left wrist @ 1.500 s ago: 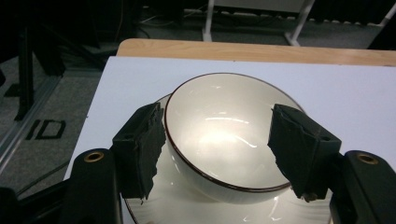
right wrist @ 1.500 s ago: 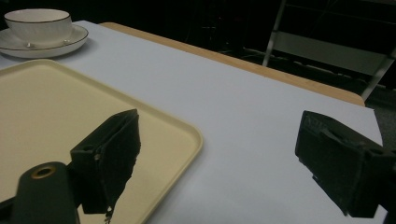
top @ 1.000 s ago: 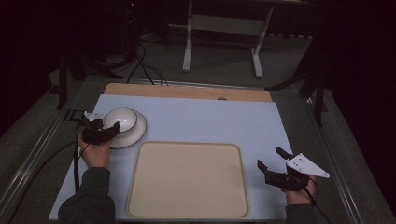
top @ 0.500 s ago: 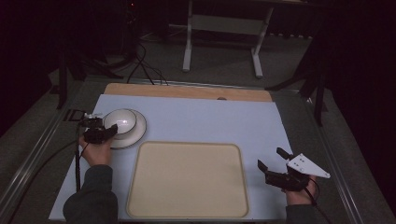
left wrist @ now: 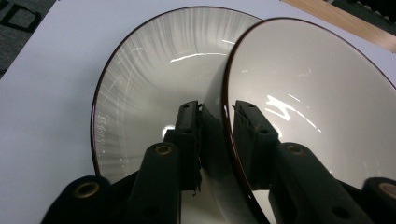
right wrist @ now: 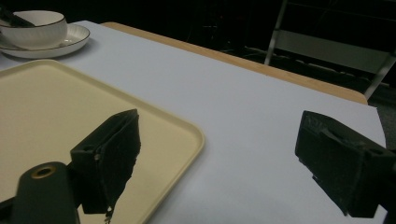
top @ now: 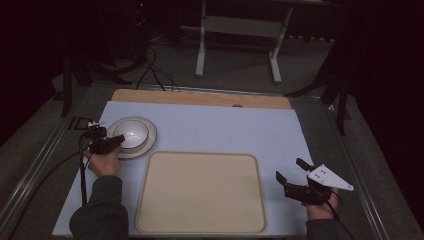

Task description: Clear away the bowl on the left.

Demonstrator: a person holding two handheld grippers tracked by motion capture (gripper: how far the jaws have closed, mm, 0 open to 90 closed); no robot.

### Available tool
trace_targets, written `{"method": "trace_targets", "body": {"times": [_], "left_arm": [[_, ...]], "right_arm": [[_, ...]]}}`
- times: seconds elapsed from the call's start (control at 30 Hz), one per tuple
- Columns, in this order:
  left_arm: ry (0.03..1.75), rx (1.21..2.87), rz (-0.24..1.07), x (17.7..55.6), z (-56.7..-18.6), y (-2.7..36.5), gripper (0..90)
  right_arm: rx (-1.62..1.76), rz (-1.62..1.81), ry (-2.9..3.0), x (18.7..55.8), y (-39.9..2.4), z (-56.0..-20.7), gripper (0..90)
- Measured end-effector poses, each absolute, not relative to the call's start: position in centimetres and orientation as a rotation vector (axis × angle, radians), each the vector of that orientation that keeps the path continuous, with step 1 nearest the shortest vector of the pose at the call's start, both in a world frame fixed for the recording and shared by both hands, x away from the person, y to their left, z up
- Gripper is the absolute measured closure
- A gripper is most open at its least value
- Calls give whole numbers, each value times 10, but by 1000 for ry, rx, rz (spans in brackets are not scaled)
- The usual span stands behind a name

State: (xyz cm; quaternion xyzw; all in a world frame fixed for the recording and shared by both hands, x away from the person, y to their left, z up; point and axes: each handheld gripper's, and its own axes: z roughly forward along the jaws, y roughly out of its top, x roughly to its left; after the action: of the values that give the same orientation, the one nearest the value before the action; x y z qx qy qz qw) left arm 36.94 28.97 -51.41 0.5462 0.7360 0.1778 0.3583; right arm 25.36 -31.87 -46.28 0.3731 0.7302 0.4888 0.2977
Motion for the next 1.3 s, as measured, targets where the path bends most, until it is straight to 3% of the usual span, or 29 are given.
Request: {"method": "trace_targets", "body": {"times": [0.1,0.27,1.3], "left_arm": [[1892,1397,447,368,-514,291,803],[1882,1346,401,366,-513,293,796],[1757,1289,420,339,-487,297,792]], "right_arm": [[990,1299,1940,253,-319,-463,137],[993,1300,1937,254,-320,-463,137],[997,1300,1930,253,-320,-462,137]]}}
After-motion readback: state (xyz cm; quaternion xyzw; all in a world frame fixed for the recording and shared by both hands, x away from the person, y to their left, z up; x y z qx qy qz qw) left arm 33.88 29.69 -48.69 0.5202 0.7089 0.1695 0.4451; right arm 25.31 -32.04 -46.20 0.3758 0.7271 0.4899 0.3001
